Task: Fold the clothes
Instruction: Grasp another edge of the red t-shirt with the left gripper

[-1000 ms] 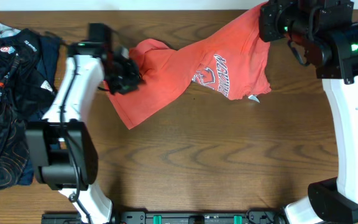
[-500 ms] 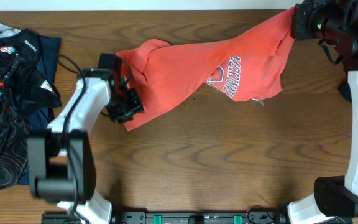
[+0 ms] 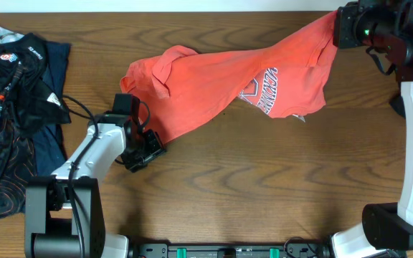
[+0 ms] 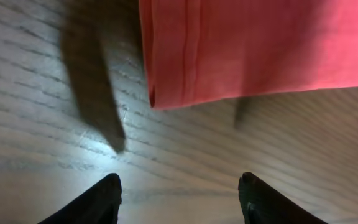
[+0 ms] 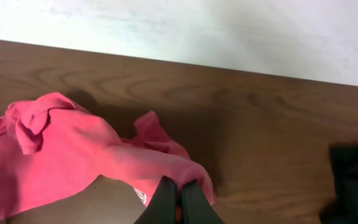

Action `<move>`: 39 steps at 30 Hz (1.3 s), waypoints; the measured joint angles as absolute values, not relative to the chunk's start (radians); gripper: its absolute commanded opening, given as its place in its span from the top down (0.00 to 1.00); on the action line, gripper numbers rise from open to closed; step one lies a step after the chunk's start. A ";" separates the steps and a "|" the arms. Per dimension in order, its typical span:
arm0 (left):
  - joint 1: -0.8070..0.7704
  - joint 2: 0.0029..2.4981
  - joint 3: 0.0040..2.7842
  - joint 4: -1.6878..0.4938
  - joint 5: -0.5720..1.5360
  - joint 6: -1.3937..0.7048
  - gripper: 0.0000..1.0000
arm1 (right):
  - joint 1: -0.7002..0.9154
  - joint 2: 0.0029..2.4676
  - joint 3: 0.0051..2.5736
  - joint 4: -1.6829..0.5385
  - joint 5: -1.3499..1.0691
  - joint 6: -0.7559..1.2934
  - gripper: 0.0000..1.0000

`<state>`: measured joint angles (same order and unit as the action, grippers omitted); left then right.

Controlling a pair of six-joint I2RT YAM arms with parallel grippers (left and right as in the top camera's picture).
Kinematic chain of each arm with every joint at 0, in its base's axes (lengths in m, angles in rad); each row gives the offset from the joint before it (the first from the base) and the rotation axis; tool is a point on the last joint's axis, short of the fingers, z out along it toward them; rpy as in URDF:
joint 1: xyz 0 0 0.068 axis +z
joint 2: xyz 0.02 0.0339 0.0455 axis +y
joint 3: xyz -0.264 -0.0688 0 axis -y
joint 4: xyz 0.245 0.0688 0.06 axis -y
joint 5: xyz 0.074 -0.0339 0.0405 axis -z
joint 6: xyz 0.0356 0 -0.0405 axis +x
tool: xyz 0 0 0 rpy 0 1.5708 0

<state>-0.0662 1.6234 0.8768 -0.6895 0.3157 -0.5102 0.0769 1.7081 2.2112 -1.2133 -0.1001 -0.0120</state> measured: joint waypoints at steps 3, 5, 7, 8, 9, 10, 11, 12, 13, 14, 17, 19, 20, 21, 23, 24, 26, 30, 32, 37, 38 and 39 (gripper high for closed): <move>-0.066 1.623 0.876 -0.657 0.318 -0.530 0.32 | 0.077 1.708 2.211 -1.215 -0.105 -0.012 0.99; -0.066 1.623 0.876 -0.639 0.318 -0.550 0.31 | 0.077 1.708 2.211 -1.215 -0.105 -0.012 0.99; -0.066 1.623 0.876 -0.616 0.313 -0.570 0.30 | 0.077 1.708 2.211 -1.216 -0.106 -0.012 0.99; -0.066 1.623 0.876 -0.606 0.310 -0.579 0.30 | 0.077 1.708 2.211 -1.216 -0.110 -0.012 0.99; -0.066 1.623 0.876 -0.595 0.307 -0.585 0.30 | 0.077 1.708 2.211 -1.216 -0.113 -0.012 0.99; -0.066 1.623 0.876 -0.585 0.305 -0.596 0.30 | 0.077 1.708 2.211 -1.216 -0.118 -0.013 0.99; -0.066 1.625 0.876 -0.583 0.303 -0.603 0.30 | 0.077 1.708 2.211 -1.216 -0.120 -0.013 0.99; -0.066 1.628 0.876 -0.580 0.300 -0.609 0.30 | 0.077 1.708 2.211 -1.216 -0.123 -0.014 0.99; -0.066 1.633 0.876 -0.578 0.299 -0.614 0.30 | 0.077 1.708 2.211 -1.216 -0.125 -0.015 0.99; -0.066 1.640 0.876 -0.576 0.296 -0.619 0.30 | 0.077 1.708 2.211 -1.216 -0.126 -0.016 0.99; -0.066 1.671 0.876 -0.570 0.288 -0.633 0.30 | 0.077 1.708 2.211 -1.216 -0.130 -0.016 0.99; -0.066 1.681 0.881 -0.562 0.288 -0.641 0.30 | 0.077 1.708 2.211 -1.216 -0.132 -0.017 0.99; -0.066 1.684 0.883 -0.561 0.288 -0.649 0.30 | 0.077 1.708 2.211 -1.216 -0.133 -0.019 0.99; -0.066 1.686 0.883 -0.557 0.287 -0.654 0.30 | 0.077 1.708 2.211 -1.216 -0.133 -0.019 0.99; -0.066 1.688 0.884 -0.545 0.287 -0.666 0.34 | 0.077 1.708 2.211 -1.216 -0.135 -0.019 0.99; -0.066 1.689 0.886 -0.537 0.287 -0.673 0.36 | 0.077 1.708 2.211 -1.216 -0.135 -0.019 0.99; -0.066 1.695 0.889 -0.520 0.288 -0.685 0.47 | 0.077 1.708 2.211 -1.221 -0.135 -0.020 0.99; -0.065 1.709 0.896 -0.506 0.285 -0.707 0.59 | 0.077 1.708 2.211 -1.225 -0.136 -0.020 0.99; -0.065 1.714 0.896 -0.494 0.286 -0.714 0.85 | 0.077 1.708 2.211 -1.226 -0.135 -0.020 0.99; -0.063 1.735 0.897 -0.431 0.288 -0.714 0.94 | 0.077 1.708 2.211 -1.243 -0.136 -0.020 0.99; -0.061 1.738 0.897 -0.416 0.289 -0.714 0.94 | 0.077 1.708 2.211 -1.246 -0.136 -0.020 0.99; -0.057 1.740 0.897 -0.399 0.289 -0.714 0.94 | 0.077 1.708 2.211 -1.248 -0.136 -0.020 0.99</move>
